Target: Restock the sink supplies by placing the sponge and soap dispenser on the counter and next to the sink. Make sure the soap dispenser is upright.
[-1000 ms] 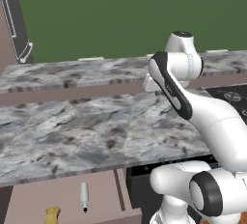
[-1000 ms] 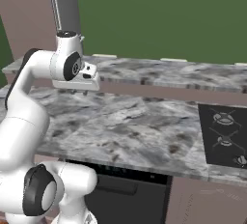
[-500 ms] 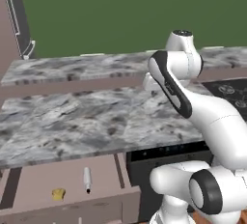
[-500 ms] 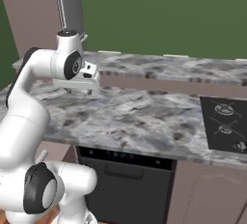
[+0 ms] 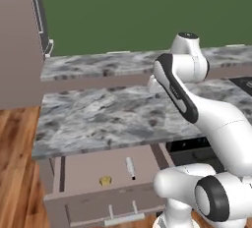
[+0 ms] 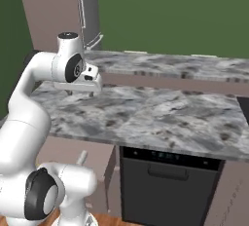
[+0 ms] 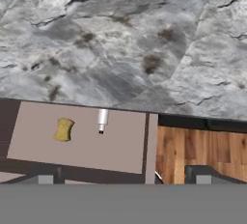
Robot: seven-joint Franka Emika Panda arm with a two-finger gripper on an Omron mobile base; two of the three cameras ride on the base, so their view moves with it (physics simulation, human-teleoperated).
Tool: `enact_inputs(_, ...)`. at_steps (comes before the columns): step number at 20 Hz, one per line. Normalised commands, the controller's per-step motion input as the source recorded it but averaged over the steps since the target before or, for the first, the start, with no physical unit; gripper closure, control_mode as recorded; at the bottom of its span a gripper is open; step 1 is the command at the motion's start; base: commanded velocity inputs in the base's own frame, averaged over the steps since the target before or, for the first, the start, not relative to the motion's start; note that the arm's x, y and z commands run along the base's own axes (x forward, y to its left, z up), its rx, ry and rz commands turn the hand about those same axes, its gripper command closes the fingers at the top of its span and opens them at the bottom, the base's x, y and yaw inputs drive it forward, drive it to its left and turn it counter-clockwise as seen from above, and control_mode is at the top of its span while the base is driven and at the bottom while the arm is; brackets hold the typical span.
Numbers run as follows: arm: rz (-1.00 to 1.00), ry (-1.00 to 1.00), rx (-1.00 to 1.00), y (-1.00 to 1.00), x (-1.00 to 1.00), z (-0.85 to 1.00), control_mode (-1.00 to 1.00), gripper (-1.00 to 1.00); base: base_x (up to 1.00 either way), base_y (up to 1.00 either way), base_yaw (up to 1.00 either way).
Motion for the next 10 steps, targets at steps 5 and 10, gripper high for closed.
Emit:
enact_inputs(5, 0.0, 0.0, 0.0, 0.0, 0.0, 0.0, 1.0, -1.0, -0.4, 0.91, 0.0)
enact_inputs(10, 0.0, 0.0, 0.0, 0.0, 0.0, 0.0, 1.0, -1.0, -0.47, 0.12, 0.0)
